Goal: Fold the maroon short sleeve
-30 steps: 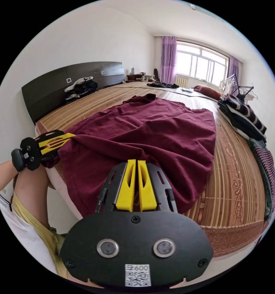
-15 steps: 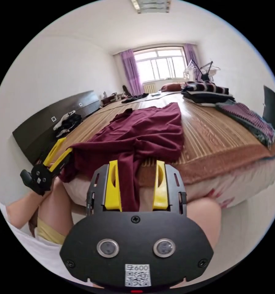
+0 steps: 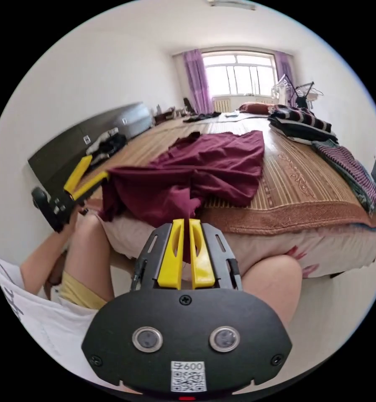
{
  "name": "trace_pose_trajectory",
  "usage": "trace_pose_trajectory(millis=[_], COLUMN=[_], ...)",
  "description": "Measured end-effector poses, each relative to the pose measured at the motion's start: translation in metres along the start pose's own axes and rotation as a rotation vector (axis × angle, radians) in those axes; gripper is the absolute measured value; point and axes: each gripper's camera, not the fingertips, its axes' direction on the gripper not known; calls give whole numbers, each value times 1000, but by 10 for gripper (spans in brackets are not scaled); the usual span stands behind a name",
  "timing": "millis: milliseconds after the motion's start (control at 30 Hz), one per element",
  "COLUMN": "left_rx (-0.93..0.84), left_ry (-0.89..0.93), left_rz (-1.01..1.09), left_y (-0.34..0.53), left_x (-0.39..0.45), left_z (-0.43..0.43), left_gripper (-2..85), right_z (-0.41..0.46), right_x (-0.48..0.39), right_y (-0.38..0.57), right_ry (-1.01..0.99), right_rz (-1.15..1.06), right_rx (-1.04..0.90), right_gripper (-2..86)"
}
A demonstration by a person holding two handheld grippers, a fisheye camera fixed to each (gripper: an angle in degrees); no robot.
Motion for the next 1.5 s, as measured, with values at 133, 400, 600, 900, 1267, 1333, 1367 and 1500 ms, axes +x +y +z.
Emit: trace_pose_trajectory(millis=[133, 400, 600, 900, 1267, 1333, 1367, 1500], left_rx=[-84, -127, 112, 107, -49, -22, -18, -17], left_ry=[160, 140, 355, 306, 925, 864, 851, 821], left_rz=[-4, -7, 190, 434, -127, -121, -120, -171], left_y=[-22, -30, -122, -244, -310, -317, -319, -322], left_x=[-30, -53, 37, 132, -65, -85, -90, -130], left_z=[5, -17, -88, -66, 33, 25, 23, 10], left_gripper=[186, 179, 178, 62, 4, 3, 3, 3], right_z=[-42, -119, -145, -164, -56, -13, 12, 81], right_x=[18, 76, 16, 28, 79, 59, 48, -15], right_y=[-14, -39, -79, -65, -8, -15, -21, -28], right_ry=[174, 62, 84, 1, -350, -409, -481, -552], right_rz=[-9, 131, -134, -232, 91, 111, 151, 70], right_rx=[120, 228, 201, 125, 33, 0, -21, -183], right_gripper=[-8, -9, -8, 8, 202, 208, 206, 105])
